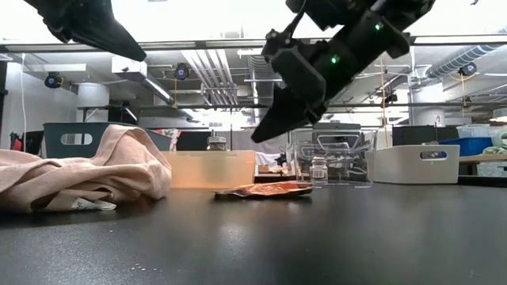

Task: Sort spices by type
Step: Put the orange seasoning pack into the blue bin

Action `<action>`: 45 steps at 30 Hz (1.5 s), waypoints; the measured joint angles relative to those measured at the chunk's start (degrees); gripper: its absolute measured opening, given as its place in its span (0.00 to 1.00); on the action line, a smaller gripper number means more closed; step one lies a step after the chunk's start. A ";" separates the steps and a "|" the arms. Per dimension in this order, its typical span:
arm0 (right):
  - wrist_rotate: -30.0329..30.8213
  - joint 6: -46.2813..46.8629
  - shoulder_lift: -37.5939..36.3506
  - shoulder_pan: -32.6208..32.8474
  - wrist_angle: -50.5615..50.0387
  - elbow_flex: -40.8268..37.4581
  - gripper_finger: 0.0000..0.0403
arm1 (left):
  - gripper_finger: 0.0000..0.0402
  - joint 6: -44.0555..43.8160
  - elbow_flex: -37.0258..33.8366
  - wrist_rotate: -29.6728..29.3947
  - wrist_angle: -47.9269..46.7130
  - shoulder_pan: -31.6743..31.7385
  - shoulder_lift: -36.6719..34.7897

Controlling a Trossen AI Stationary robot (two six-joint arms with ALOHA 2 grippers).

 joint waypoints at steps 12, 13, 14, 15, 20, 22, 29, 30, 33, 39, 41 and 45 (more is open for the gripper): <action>2.65 -3.17 5.39 -3.07 -4.79 -1.86 0.03 | 0.00 0.00 -0.02 0.04 3.04 -0.61 0.97; 1.31 -2.15 5.60 -2.46 -4.52 -1.86 0.03 | 0.00 0.00 0.00 0.02 3.26 -0.61 0.97; -0.10 -1.30 5.63 -1.74 -4.36 -1.86 0.03 | 0.00 0.00 0.00 0.04 3.43 -0.61 0.97; -1.03 -0.47 5.63 -0.84 -4.35 -1.88 0.03 | 0.00 0.00 -0.02 0.04 3.63 -0.61 0.97; -2.92 2.47 4.76 3.69 -5.48 -1.68 0.03 | 0.00 0.02 -0.02 0.04 4.30 -0.59 0.97; -6.60 4.02 4.14 4.88 -6.68 -0.66 0.03 | 0.00 0.02 -0.04 0.24 5.15 -0.59 0.97; -4.23 4.33 2.18 7.39 -15.00 2.13 0.03 | 0.00 2.04 -0.09 6.40 10.07 -0.32 0.97; -2.13 4.41 1.68 7.30 -17.35 2.20 0.03 | 0.00 3.54 -0.10 7.29 12.04 -0.18 0.97; 3.66 4.48 0.06 7.13 -22.55 2.07 0.03 | 0.00 10.81 -0.24 11.11 18.72 0.45 0.97; 12.97 5.12 -3.81 7.23 -27.48 0.57 0.03 | 0.00 31.08 -4.82 19.55 42.05 2.39 0.97; 14.34 5.11 -5.04 7.16 -27.36 0.19 0.03 | 0.00 37.16 -7.65 22.26 50.45 3.88 0.97; 19.07 3.30 -7.87 7.23 -26.05 0.15 0.03 | 0.00 42.08 -13.50 24.04 62.67 7.81 0.97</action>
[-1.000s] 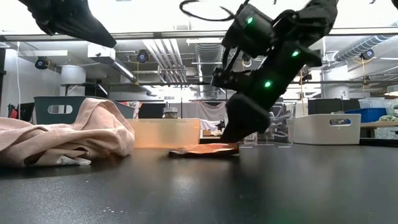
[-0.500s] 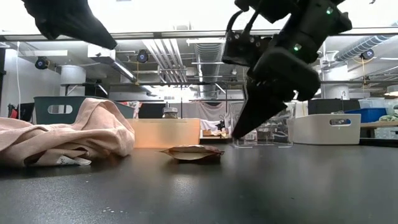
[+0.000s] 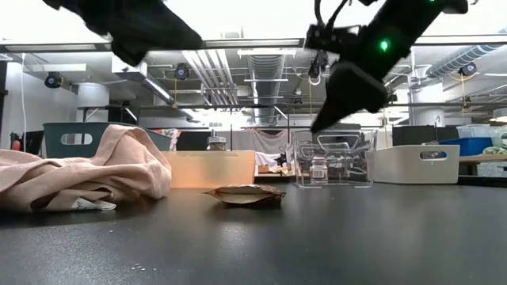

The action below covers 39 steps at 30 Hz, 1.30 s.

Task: Sort spices by type
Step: Put the orange seasoning pack into the blue bin

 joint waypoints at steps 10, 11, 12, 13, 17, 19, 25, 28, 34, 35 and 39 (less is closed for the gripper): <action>6.04 -4.03 -6.34 -0.11 1.63 -0.32 0.03 | 0.00 -8.27 -4.08 -0.76 4.18 9.22 1.02; 6.06 -3.99 -6.69 -0.11 1.57 -0.54 0.03 | 0.00 -7.53 -3.85 0.34 4.52 9.34 1.74; 6.06 -3.99 -6.93 -0.11 1.84 -0.77 0.03 | 0.00 -6.82 -3.56 1.20 4.60 9.32 2.71; 6.08 -3.98 -7.13 -0.11 2.54 -1.19 0.03 | 0.00 -6.19 -2.99 2.08 5.02 9.46 3.85; 6.01 -3.96 -7.26 -0.15 5.72 -3.59 0.03 | 0.00 -4.96 -0.44 2.84 4.93 9.99 9.41; 5.85 -3.96 -7.25 -0.15 6.50 -4.70 0.03 | 0.00 -4.03 1.15 2.84 4.98 10.63 12.09; 5.69 -3.95 -6.93 -0.15 8.67 -6.57 0.03 | 0.00 -5.07 4.71 2.76 2.16 13.12 16.91; 5.69 -3.95 -7.02 -0.15 8.60 -6.94 0.03 | 0.00 -8.03 4.92 4.12 -0.06 14.20 17.22; 5.70 -3.97 -7.05 -0.15 8.75 -7.76 0.03 | 0.11 -9.61 4.83 6.05 -2.54 14.33 16.92; 5.71 -3.97 -7.05 -0.15 8.87 -7.84 0.03 | 0.14 -9.59 4.83 7.00 -2.60 14.33 16.90; 5.59 -3.97 -7.05 -0.15 10.03 -8.13 0.03 | 0.29 -9.51 4.83 10.05 -3.11 14.52 16.92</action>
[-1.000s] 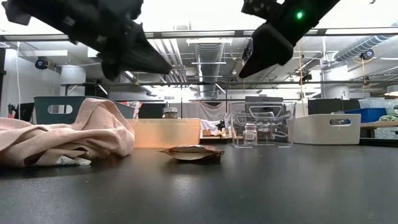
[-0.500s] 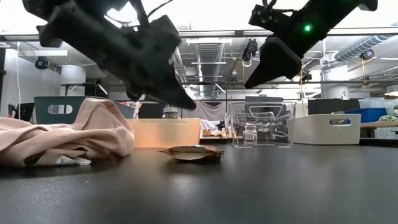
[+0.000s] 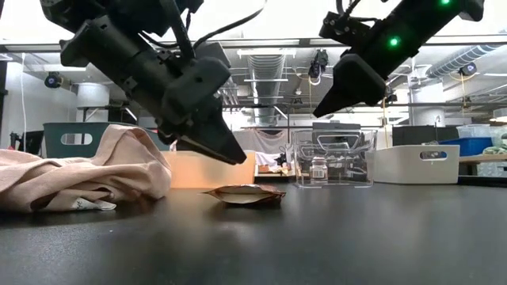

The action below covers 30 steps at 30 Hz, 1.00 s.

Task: Sort spices by type
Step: Put the orange seasoning pack into the blue bin

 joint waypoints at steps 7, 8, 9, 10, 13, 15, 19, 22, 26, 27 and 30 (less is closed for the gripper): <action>-0.41 0.00 -0.02 0.04 0.43 -0.02 0.03 | 0.57 0.20 -0.75 -1.98 0.06 0.32 0.00; -0.41 0.00 -0.02 0.04 0.47 -0.02 0.03 | 0.59 0.20 -1.05 -2.08 0.07 0.46 0.00; -0.41 0.00 -0.02 0.04 0.55 -0.02 0.03 | 0.62 0.20 -1.38 -2.12 0.12 0.57 0.00; -0.41 0.00 -0.02 0.04 0.74 -0.02 0.03 | 0.63 0.18 -1.80 -2.14 0.28 0.70 0.00; -0.45 0.01 -0.02 0.04 1.59 -0.02 0.03 | 0.65 -0.02 -3.80 -2.15 3.24 0.78 0.04; -0.49 0.00 -0.02 0.04 1.59 -0.02 0.03 | 0.64 0.18 -5.18 -2.16 6.71 0.79 0.04; -0.49 -0.22 -0.02 0.04 1.98 -0.02 0.03 | 0.63 0.19 -7.13 -2.14 10.42 0.95 0.04; -0.52 -0.26 -0.02 0.04 2.07 -0.02 0.03 | 0.62 0.22 -8.17 -1.61 13.21 1.24 0.11; -0.52 -0.84 -0.02 0.04 3.03 -0.04 0.03 | 0.62 0.23 -8.17 -1.31 16.70 1.57 3.56; -0.52 -1.07 -0.02 0.04 3.26 -0.04 0.03 | 0.62 0.39 -7.74 -1.30 18.00 1.62 5.16; -0.52 -1.49 -0.02 0.04 3.32 -0.04 0.03 | 0.62 0.85 -5.93 -1.64 18.12 1.62 8.35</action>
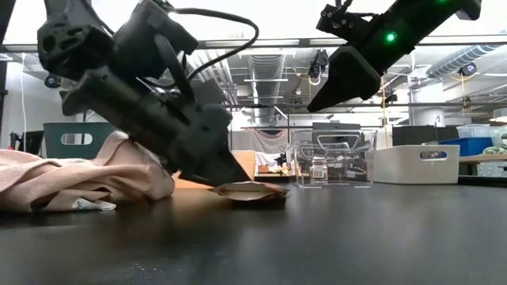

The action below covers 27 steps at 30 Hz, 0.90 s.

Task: Sort spices by type
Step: Put the orange seasoning pack into the blue bin

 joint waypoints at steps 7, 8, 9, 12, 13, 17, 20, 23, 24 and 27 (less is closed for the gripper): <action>0.00 -0.02 0.00 -0.04 0.07 0.00 0.03 | 0.61 0.22 0.60 -0.59 2.21 0.00 2.87; 0.00 -0.02 0.00 -0.02 0.07 0.00 0.03 | 0.60 0.22 0.60 -0.65 2.16 0.00 3.09; 0.00 -0.02 0.00 -0.02 0.06 0.00 0.03 | 0.59 0.18 0.60 -0.81 1.81 -0.02 3.27; 0.02 -0.02 0.00 -0.02 0.07 0.00 0.03 | 0.54 -0.22 0.62 -0.85 1.79 -0.04 4.15; 0.02 -0.02 0.00 -0.02 0.07 0.00 0.03 | 0.51 -0.20 0.62 -0.88 1.94 -0.04 4.39; 0.02 -0.41 0.00 -0.05 0.47 0.00 0.03 | 0.36 -0.02 0.60 -1.39 2.27 -0.04 4.79; 0.04 -0.96 0.00 -0.15 0.79 0.00 0.03 | 0.21 0.45 0.60 -2.20 2.25 -0.04 4.80; 0.04 -1.36 0.00 -0.26 1.07 0.00 0.03 | 0.06 1.66 0.60 -3.26 2.59 -0.04 4.86; 0.07 -1.31 0.00 -0.29 1.12 0.00 0.03 | 0.04 2.20 0.56 -3.41 2.89 -0.04 4.86; 0.04 -0.56 0.00 -0.39 1.09 0.00 0.03 | 0.03 5.10 0.34 -3.32 4.76 -0.09 4.39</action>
